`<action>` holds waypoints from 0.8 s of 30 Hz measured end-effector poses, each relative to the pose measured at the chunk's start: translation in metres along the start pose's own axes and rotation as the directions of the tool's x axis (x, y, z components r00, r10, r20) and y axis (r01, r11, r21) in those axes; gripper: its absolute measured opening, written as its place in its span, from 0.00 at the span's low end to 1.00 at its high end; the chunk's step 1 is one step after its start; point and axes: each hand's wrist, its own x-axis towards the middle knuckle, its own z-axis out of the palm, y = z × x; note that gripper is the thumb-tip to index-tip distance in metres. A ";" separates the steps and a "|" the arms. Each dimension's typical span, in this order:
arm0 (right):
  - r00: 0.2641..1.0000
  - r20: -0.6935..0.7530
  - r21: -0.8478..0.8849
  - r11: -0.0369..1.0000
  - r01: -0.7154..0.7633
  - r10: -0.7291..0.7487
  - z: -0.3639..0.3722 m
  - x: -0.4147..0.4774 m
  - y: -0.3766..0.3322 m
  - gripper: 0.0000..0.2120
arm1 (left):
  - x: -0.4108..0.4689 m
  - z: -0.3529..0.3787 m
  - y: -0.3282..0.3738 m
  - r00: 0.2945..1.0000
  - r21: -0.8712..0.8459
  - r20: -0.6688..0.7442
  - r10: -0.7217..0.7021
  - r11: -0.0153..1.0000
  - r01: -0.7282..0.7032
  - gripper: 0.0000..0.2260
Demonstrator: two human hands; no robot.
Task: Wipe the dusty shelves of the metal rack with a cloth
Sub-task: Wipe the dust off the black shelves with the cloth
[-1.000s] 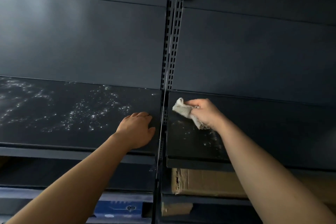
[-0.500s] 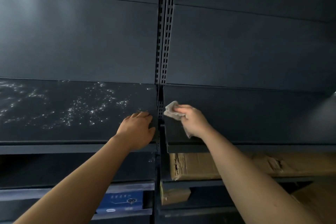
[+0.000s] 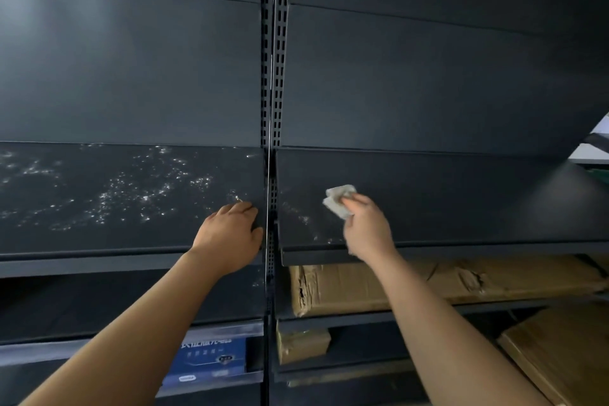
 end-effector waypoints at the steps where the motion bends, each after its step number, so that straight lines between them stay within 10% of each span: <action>1: 0.999 0.016 0.022 0.999 0.040 -0.040 0.008 -0.004 -0.011 0.23 | -0.001 0.000 0.001 1.000 0.004 0.003 -0.007 1.000 0.007 0.22; 9: 0.987 0.128 0.397 0.917 0.034 -0.092 0.009 0.027 -0.034 0.18 | -0.003 0.001 0.007 0.998 -0.011 -0.020 -0.056 0.998 0.055 0.18; 15: 0.986 0.018 0.059 0.984 -0.166 0.165 -0.019 0.105 0.067 0.18 | -0.001 0.003 0.019 0.981 -0.065 -0.045 -0.190 0.980 0.187 0.20; 17: 0.971 0.214 -0.004 0.994 0.112 -0.109 -0.019 0.142 0.094 0.22 | 0.005 0.027 0.075 0.900 -0.140 -0.107 -0.423 0.902 0.407 0.18; 22: 0.907 0.253 0.080 0.942 0.326 -0.336 0.015 0.110 0.036 0.23 | -0.004 0.019 0.058 0.893 -0.093 -0.112 -0.435 0.900 0.427 0.19; 24: 0.742 0.413 0.226 0.849 0.478 -0.528 0.061 0.105 -0.017 0.23 | -0.011 0.027 0.034 0.786 -0.122 -0.119 -0.607 0.794 0.595 0.20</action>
